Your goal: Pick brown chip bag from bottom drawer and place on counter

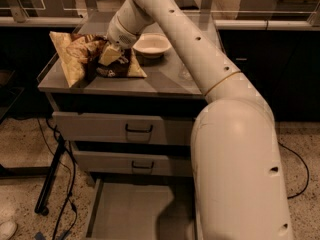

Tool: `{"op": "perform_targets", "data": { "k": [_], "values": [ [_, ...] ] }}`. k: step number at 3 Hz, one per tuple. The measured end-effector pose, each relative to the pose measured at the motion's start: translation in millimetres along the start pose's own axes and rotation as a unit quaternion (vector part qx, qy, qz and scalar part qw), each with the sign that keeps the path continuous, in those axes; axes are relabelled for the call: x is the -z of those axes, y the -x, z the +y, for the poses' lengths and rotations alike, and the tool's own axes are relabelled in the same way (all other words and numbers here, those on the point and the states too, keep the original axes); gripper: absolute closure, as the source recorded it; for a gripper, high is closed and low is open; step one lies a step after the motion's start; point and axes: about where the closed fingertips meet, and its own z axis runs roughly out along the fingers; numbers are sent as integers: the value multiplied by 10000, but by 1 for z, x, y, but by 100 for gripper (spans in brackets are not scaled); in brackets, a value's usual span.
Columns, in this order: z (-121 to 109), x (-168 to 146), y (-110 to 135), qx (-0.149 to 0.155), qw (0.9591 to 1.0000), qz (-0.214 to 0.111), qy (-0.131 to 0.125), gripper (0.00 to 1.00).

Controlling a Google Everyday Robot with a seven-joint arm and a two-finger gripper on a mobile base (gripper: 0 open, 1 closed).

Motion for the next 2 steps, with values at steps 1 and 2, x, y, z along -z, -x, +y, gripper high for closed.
{"op": "perform_targets", "data": {
  "k": [1, 2],
  "values": [
    [0, -5, 0, -66, 9999, -83, 62, 100],
    [0, -5, 0, -66, 9999, -83, 62, 74]
  ]
}}
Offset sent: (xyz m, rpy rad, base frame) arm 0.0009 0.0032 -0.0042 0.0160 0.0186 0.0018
